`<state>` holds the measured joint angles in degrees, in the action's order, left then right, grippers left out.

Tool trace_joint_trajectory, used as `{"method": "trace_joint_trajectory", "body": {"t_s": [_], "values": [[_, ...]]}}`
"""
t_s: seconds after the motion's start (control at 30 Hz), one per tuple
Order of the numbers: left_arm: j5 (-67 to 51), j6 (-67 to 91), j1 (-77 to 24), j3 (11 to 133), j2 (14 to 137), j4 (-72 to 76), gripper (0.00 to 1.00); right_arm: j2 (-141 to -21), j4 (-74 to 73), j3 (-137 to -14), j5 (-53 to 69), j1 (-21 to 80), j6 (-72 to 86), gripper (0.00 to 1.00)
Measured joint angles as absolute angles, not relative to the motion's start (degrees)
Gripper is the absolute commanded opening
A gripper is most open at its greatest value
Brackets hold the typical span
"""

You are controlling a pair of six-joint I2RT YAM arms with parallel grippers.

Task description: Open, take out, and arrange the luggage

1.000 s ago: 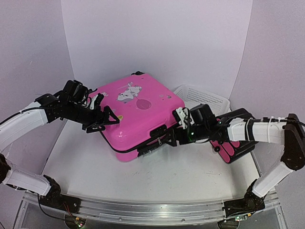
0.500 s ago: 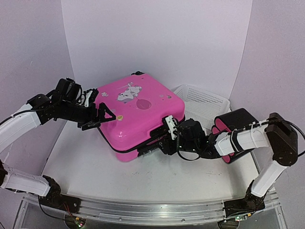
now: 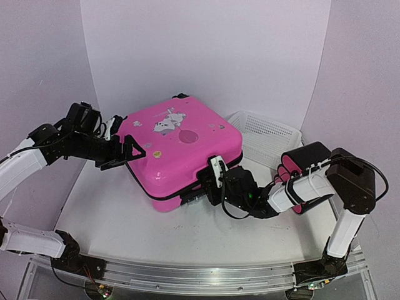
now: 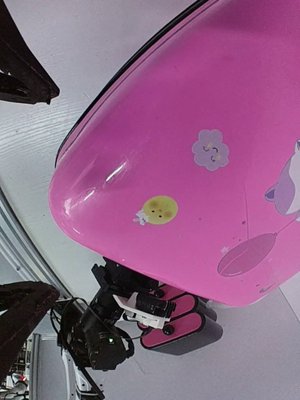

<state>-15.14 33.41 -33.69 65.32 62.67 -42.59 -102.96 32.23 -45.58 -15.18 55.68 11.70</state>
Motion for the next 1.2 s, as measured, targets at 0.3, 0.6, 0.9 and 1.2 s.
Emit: {"method": "trace_joint_trajectory", "body": {"t_s": [0.3,0.6,0.9,1.2], "values": [[-12.9,30.6,-29.3,71.8,64.1,-47.4,1.0,-106.0,36.2,-46.7,-24.4,58.6,10.2,0.0],[-11.9,24.0,-14.3,88.9,74.3,-50.3,0.99,-103.0,32.2,-46.0,-13.5,55.1,10.3,0.0],[-12.5,13.9,-9.5,115.9,101.3,-50.4,0.99,-99.4,24.1,-46.2,6.4,48.0,11.0,0.0],[-21.9,8.7,-5.5,137.4,129.3,-50.2,0.91,-99.4,22.2,-47.3,8.5,47.3,13.1,0.0]]}}
